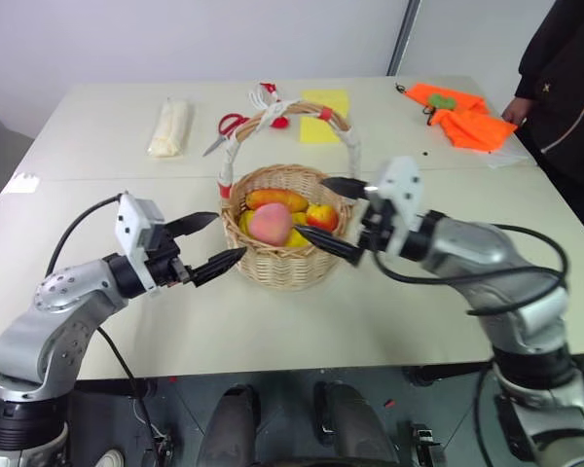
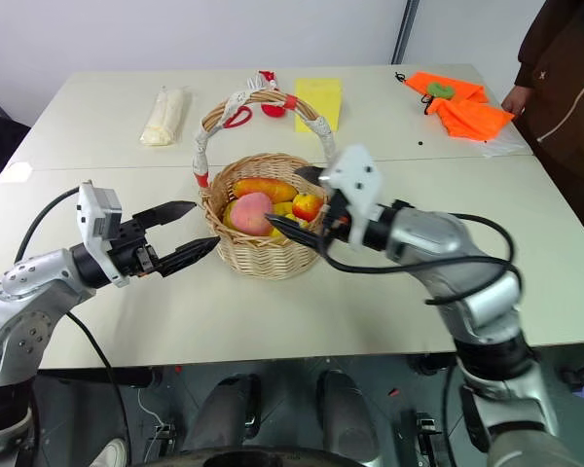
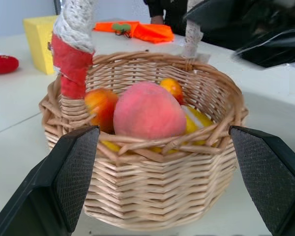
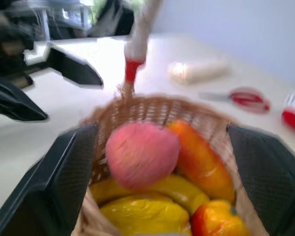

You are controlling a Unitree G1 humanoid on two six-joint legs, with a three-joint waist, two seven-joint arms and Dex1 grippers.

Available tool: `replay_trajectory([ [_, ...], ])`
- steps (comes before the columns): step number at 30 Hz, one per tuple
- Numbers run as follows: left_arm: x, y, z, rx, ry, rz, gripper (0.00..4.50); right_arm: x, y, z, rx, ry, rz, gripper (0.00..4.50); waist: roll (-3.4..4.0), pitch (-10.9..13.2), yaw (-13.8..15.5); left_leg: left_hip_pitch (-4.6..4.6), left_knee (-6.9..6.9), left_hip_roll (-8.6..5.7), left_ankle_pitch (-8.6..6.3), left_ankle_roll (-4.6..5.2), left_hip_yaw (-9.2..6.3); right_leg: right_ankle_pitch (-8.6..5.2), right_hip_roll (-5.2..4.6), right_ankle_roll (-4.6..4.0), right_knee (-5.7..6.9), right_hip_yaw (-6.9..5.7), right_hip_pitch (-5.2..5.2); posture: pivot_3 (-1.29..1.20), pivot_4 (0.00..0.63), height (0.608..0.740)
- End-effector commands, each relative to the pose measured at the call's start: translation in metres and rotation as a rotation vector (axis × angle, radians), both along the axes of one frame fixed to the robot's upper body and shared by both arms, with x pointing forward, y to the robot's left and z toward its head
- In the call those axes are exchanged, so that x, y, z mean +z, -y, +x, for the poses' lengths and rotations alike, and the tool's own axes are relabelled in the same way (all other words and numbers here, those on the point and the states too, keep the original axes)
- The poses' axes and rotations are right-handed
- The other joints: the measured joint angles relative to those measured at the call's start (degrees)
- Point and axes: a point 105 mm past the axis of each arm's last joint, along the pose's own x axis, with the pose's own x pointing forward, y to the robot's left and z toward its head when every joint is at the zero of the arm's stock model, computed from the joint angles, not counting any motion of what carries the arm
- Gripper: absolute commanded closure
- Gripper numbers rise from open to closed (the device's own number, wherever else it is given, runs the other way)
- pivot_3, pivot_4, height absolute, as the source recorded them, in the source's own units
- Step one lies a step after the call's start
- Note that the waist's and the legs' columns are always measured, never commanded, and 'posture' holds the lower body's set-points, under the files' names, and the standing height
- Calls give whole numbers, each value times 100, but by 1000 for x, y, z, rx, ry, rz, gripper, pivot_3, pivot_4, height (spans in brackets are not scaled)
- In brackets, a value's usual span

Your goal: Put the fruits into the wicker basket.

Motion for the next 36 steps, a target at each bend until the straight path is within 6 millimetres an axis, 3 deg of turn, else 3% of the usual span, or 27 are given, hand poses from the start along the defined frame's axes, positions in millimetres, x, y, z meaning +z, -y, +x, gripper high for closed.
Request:
replay_trajectory([
  [1,13,1,-4,-12,55,-6,0,16,19,-12,18,26,49,136,0,0,-8,1,0,0,0,0,1,0,0,-1,0,0,0,0,150,740],
  [5,13,6,-2,-43,51,-15,0,10,41,12,-150,6,64,136,0,0,-37,11,1,12,0,0,4,6,17,-11,3,4,0,0,150,740],
  [12,16,9,2,-56,60,-20,0,4,25,47,-270,-38,208,136,2,0,-37,10,-4,19,0,0,3,10,31,-16,9,6,-6,0,150,740],
  [14,15,10,0,-57,59,-18,0,1,21,56,-304,-56,238,634,2,0,-32,8,-4,19,0,0,2,9,31,-10,9,6,-7,0,150,740],
  [16,15,10,-1,-55,58,-17,0,4,20,59,-309,-70,287,1436,2,0,-10,7,-4,18,0,0,2,8,28,-10,7,6,-7,0,150,740],
  [21,14,8,-3,-49,56,-19,0,13,25,56,-309,-59,313,4063,2,0,-15,6,-2,17,0,0,4,8,25,-12,7,6,-7,0,150,740],
  [22,13,8,-4,-48,55,-19,0,14,27,55,-314,-53,313,4450,2,0,-16,6,-2,17,0,0,4,8,25,-12,7,7,-7,0,150,740],
  [23,13,9,-4,-48,54,-19,0,16,31,55,-325,-44,318,4450,2,0,-18,6,-3,17,0,0,4,8,25,-12,7,6,-7,0,150,740],
  [25,13,9,-3,-48,53,-21,0,24,47,53,-361,5,326,4450,3,1,-19,6,-3,18,0,0,4,8,26,-12,7,6,-7,0,150,740],
  [29,12,10,-2,-56,48,-23,0,45,111,59,-577,122,371,4450,4,2,4,3,-2,15,0,0,4,7,24,-12,6,7,-7,0,150,740],
  [33,12,13,1,-72,48,-25,0,49,169,72,-862,193,324,4450,4,1,-13,4,-1,13,0,0,8,8,22,-12,2,9,-6,0,150,740],
  [36,13,19,4,-94,52,-33,0,43,200,81,-1026,202,292,4450,4,1,-39,7,-2,13,0,0,9,8,25,-14,4,10,-6,0,150,740],
])
